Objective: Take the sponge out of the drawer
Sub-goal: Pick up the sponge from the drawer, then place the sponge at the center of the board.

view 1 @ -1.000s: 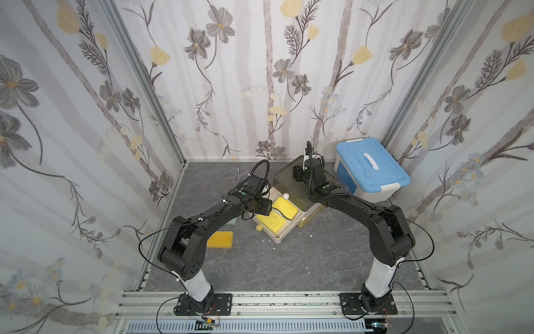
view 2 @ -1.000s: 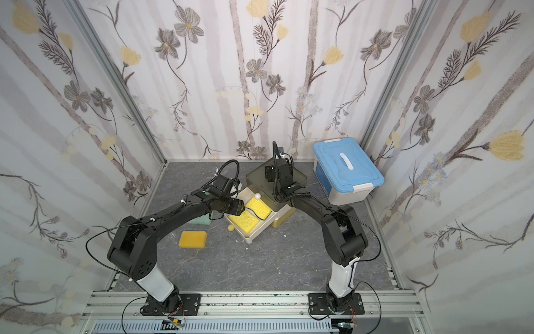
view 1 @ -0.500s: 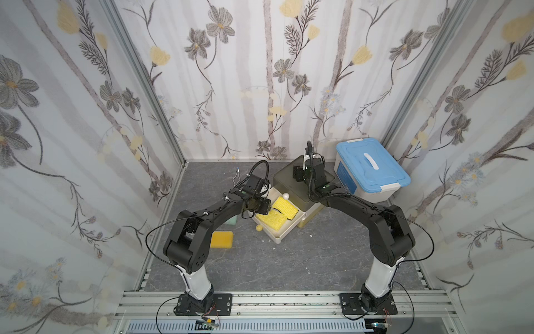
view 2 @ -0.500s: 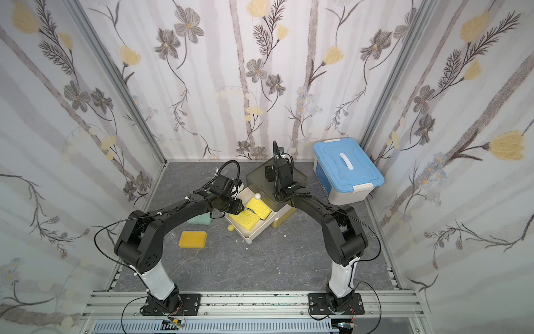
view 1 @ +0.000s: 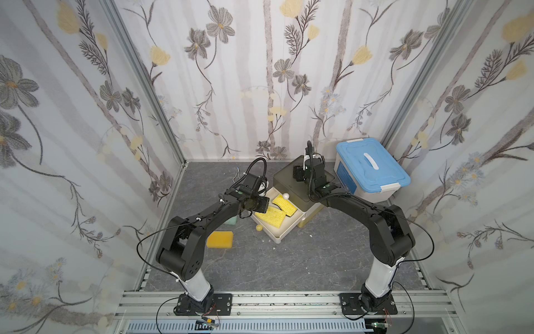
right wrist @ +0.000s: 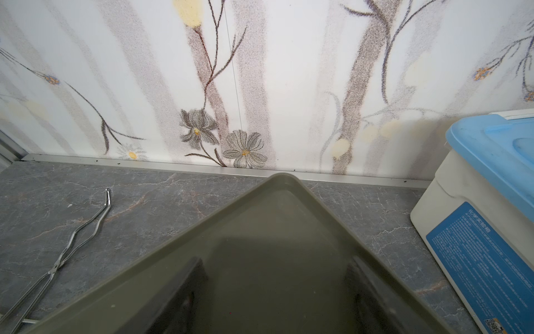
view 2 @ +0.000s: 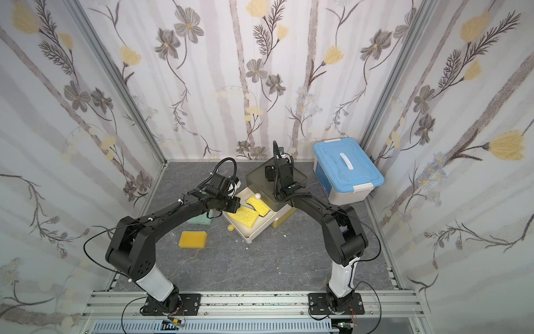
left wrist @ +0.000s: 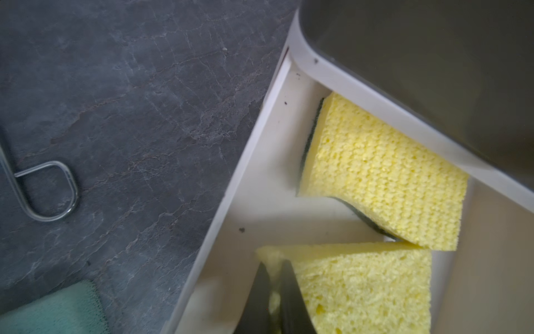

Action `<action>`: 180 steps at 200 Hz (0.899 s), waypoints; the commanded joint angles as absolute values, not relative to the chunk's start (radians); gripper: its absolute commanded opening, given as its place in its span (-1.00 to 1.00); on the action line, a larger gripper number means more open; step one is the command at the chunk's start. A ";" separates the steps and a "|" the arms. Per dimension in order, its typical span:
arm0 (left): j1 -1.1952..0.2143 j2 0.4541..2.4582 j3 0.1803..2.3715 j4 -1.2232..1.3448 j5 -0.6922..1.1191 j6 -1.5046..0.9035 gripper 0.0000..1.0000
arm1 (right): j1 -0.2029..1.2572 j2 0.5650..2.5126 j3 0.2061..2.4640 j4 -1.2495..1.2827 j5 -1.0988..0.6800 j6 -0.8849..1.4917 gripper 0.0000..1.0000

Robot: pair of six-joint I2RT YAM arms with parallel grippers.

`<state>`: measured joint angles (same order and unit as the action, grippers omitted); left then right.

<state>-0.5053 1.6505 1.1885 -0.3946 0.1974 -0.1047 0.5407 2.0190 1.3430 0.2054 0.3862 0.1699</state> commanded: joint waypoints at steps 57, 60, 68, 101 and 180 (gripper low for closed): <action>-0.509 1.505 1.145 -0.380 0.120 -0.108 -1.00 | 0.535 2.079 1.317 -0.167 0.285 0.262 0.56; -0.510 1.501 1.143 -0.383 0.114 -0.107 -1.00 | 0.534 2.079 1.318 -0.164 0.284 0.262 0.56; -0.509 1.486 1.143 -0.391 0.100 -0.105 -1.00 | 0.535 2.080 1.318 -0.166 0.284 0.263 0.56; -0.509 1.394 1.127 -0.429 -0.024 -0.135 -1.00 | 0.535 2.083 1.322 -0.166 0.280 0.264 0.56; -0.483 1.104 1.034 -0.615 -0.297 -0.343 -0.97 | 0.535 2.089 1.328 -0.163 0.272 0.260 0.56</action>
